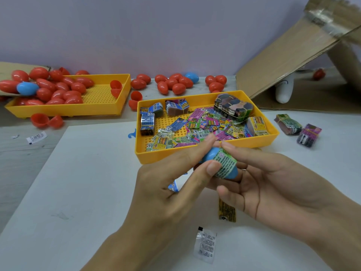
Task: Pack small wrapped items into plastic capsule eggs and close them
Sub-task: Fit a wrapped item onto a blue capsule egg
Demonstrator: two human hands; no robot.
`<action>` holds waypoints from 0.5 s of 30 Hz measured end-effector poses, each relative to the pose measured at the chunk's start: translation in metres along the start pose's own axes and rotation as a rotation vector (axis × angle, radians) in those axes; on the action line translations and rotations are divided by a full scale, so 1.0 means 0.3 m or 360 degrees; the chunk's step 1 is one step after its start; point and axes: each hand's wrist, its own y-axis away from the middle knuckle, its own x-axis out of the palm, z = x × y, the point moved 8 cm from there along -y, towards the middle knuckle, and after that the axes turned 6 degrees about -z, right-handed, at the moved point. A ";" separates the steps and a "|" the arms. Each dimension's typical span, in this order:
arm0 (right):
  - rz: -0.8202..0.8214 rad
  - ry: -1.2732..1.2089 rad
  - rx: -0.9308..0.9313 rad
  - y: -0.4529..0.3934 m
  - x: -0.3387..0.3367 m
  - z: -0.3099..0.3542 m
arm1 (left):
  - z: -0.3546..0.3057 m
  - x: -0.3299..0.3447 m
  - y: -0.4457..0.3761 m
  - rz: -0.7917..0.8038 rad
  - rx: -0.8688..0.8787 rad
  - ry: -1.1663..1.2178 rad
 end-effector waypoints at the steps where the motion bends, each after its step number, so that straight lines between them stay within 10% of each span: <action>1: -0.0014 0.0011 -0.0019 0.000 0.000 0.002 | 0.001 0.002 0.001 0.0007 -0.0004 -0.0002; 15: -0.0480 0.1008 -0.1050 0.058 -0.012 0.128 | 0.072 0.004 0.014 -0.0050 -0.0536 0.0430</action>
